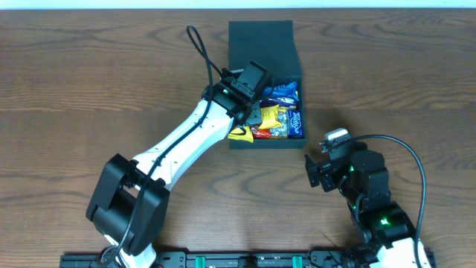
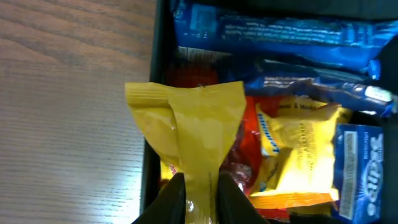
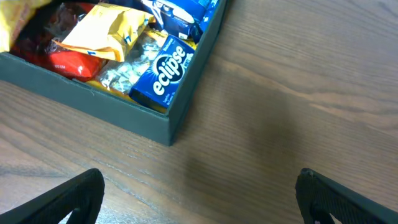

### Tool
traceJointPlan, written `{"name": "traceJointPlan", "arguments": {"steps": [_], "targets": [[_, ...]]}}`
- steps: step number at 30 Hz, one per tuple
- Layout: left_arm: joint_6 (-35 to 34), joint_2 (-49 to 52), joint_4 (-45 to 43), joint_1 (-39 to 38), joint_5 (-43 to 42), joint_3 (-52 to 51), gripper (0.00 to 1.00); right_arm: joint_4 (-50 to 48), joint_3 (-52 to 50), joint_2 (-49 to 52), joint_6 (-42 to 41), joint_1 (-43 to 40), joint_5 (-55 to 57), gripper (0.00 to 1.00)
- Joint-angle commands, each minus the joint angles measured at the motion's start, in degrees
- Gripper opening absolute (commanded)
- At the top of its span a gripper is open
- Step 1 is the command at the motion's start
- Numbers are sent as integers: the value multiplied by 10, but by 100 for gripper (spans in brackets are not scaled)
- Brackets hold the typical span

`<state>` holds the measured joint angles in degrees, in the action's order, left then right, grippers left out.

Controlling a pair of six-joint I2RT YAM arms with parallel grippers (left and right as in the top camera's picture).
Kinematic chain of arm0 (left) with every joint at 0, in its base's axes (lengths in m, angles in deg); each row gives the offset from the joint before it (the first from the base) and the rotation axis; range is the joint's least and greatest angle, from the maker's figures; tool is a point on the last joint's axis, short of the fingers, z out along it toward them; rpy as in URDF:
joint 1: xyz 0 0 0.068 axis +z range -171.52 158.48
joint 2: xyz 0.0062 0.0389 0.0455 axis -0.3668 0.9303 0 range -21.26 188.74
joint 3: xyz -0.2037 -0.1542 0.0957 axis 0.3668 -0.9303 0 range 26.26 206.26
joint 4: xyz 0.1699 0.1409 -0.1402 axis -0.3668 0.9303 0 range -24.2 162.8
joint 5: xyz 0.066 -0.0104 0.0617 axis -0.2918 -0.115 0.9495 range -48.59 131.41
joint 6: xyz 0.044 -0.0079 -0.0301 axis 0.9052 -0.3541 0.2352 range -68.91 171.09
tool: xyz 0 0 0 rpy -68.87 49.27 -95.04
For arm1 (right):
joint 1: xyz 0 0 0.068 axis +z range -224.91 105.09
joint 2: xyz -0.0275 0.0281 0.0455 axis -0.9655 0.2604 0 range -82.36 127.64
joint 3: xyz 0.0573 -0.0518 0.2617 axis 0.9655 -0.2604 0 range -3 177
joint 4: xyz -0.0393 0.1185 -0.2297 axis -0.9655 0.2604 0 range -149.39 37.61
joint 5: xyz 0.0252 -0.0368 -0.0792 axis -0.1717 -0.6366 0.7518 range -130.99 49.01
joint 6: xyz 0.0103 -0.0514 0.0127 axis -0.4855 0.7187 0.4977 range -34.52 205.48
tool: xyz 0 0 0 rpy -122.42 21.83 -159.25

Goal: Pack container
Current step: 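Carry the second yellow packet over the box and lower it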

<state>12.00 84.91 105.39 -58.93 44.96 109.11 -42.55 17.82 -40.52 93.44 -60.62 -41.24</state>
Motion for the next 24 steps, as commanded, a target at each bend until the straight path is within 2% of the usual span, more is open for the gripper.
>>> {"name": "traceJointPlan", "arguments": {"steps": [1,9,16,18,19,24], "targets": [[-23,-17,-4,-5,18,-2,18,-1,-2,-2,-6,-7,-2,99],[-39,-17,-87,-10,17,-56,18,-1,-2,-2,-6,-7,-2,99],[-47,-18,-106,-12,13,-60,18,-1,-2,-2,-6,-7,-2,99],[-47,-18,-109,-12,13,-61,9,-1,-2,-2,-6,-7,-2,99],[-47,-18,-112,-12,14,-63,8,-1,-2,-2,-6,-7,-2,99],[-47,-18,-116,-16,14,-64,10,-1,-2,-2,-6,-7,-2,99]]}}
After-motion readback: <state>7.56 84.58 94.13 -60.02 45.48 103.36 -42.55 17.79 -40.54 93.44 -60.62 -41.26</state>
